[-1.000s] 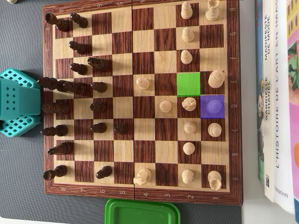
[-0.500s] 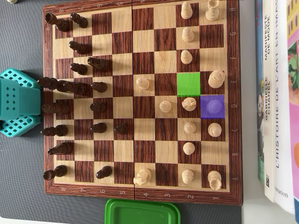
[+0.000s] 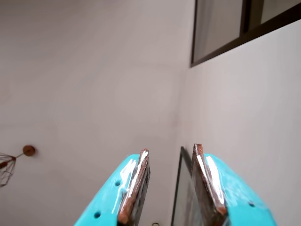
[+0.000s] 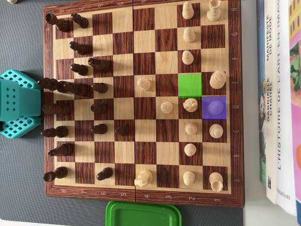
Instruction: Play chess
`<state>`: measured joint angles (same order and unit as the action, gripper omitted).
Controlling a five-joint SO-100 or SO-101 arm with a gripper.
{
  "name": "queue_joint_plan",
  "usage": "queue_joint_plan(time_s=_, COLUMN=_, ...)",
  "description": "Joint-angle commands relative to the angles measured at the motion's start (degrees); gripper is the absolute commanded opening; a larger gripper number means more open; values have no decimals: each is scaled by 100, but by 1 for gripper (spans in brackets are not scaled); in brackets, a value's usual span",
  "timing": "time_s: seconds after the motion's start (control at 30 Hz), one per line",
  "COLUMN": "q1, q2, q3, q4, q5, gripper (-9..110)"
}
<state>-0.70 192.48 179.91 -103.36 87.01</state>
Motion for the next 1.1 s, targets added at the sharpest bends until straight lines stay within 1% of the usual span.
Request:
queue_joint_plan(time_s=0.0, q1=-26, q2=-62, q3=114, q4=-9, q5=18, gripper=14)
queue_joint_plan(time_s=0.33, q1=44, q2=-62, q3=53, q4=0, q5=-35, gripper=14)
queue_joint_plan(time_s=0.4, q1=44, q2=-62, q3=-44, q4=158, q5=-35, gripper=14)
queue_joint_plan(time_s=0.9, q1=44, q2=-62, q3=-993, q4=2681, q5=-35, gripper=14)
queue_joint_plan(time_s=1.07, q1=44, q2=-62, q3=-1336, q4=3797, q5=-35, gripper=14)
